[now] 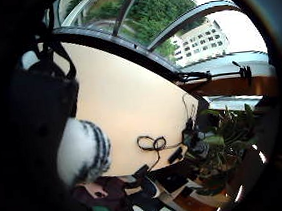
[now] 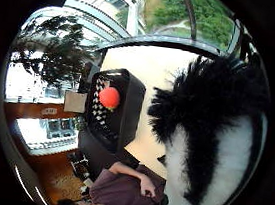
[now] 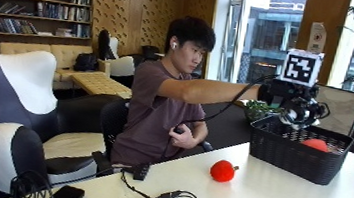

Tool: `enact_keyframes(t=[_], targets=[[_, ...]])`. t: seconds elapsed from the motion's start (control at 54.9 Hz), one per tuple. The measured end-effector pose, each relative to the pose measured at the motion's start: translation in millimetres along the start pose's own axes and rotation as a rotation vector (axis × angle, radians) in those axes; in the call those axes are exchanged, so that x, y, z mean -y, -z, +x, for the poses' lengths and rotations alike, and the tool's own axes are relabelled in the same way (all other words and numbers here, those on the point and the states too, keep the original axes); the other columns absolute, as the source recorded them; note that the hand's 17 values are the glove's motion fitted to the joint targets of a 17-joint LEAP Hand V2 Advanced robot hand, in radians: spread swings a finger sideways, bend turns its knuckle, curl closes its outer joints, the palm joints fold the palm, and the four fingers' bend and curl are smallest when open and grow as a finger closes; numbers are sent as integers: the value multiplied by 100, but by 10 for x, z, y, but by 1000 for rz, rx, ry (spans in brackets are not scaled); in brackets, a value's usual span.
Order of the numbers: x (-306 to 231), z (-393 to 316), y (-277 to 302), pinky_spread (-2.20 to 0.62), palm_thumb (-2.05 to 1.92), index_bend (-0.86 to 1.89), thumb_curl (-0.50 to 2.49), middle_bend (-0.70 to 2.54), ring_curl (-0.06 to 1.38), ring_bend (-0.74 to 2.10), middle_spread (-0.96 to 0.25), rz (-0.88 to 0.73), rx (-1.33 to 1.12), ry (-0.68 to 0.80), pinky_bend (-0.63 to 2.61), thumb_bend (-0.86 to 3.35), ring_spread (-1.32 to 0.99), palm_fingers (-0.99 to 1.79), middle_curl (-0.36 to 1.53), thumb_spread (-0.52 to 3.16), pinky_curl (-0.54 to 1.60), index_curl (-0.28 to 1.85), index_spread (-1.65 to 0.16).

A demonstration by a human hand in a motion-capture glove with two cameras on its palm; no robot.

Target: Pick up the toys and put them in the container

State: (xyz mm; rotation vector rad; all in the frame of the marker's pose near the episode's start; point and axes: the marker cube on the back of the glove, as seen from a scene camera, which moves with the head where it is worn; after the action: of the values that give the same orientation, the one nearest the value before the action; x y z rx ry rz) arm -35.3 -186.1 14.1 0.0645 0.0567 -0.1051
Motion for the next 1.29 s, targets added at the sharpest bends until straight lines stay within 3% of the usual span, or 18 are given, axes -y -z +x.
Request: enact_keyframes(t=[0.091, 0.2, 0.328, 0.455, 0.546, 0.619, 0.674, 0.965, 1.02, 1.074, 1.092, 1.129, 1.147, 1.183, 1.293], targets=[[-113, -220, 270, -30, 66, 87, 87, 90, 75, 91, -23, 23, -87, 134, 114, 3, -52, 55, 63, 61, 57, 82, -36], [-112, -594, 503, -30, 67, 88, 90, 93, 78, 95, -23, 36, -82, 79, 117, 2, -52, 51, 66, 60, 59, 87, -36], [-155, -1388, 734, -30, 67, 89, 93, 95, 80, 98, -23, 42, 3, 226, 120, 1, -52, 46, 69, 60, 61, 92, -36], [-109, -2095, 755, -29, 67, 89, 95, 97, 82, 101, -22, 38, 23, 213, 123, -1, -52, 43, 72, 60, 62, 96, -36], [-37, -2602, 698, -29, 67, 89, 97, 98, 83, 102, -22, 29, 8, 83, 124, -1, -52, 41, 73, 60, 63, 99, -37], [-130, -2873, 630, -29, 67, 89, 98, 98, 84, 103, -22, 22, 22, 382, 125, -1, -51, 38, 74, 60, 63, 101, -37], [-161, -3106, 554, -29, 67, 88, 99, 98, 84, 104, -22, 9, 27, 475, 126, -1, -51, 36, 75, 61, 64, 102, -37], [-172, -3763, 92, -28, 65, 85, 101, 98, 85, 108, -22, -54, 67, 535, 128, -1, -49, 32, 78, 65, 64, 107, -37], [-176, -3820, -36, -27, 65, 81, 101, 96, 85, 110, -22, -112, 37, 523, 127, -2, -49, 29, 78, 67, 63, 107, -37], [-185, -3809, -174, -23, 53, 72, 95, 89, 83, 99, -20, -205, -17, 505, 122, -6, -44, 0, 75, 82, 62, 104, -35], [-187, -3804, -208, -25, 59, 73, 97, 95, 86, 107, -20, -227, -25, 496, 125, -2, -44, 14, 78, 78, 65, 106, -35], [-179, -3806, -259, -14, 34, 43, 85, 61, 79, 80, -16, -250, -32, 444, 133, -14, -33, -60, 66, 91, 64, 93, -32], [-167, -3817, -277, -11, 27, 32, 82, 50, 78, 71, -13, -251, -38, 396, 137, -16, -29, -74, 63, 92, 63, 90, -31], [-156, -3857, -284, -7, 19, 17, 76, 37, 74, 59, -10, -241, -36, 332, 136, -13, -22, -74, 58, 95, 60, 83, -29], [-277, -3788, -102, 2, 4, 2, 65, 13, 62, 29, -2, -189, 33, 505, 123, -7, -9, -58, 47, 103, 55, 62, -26]])
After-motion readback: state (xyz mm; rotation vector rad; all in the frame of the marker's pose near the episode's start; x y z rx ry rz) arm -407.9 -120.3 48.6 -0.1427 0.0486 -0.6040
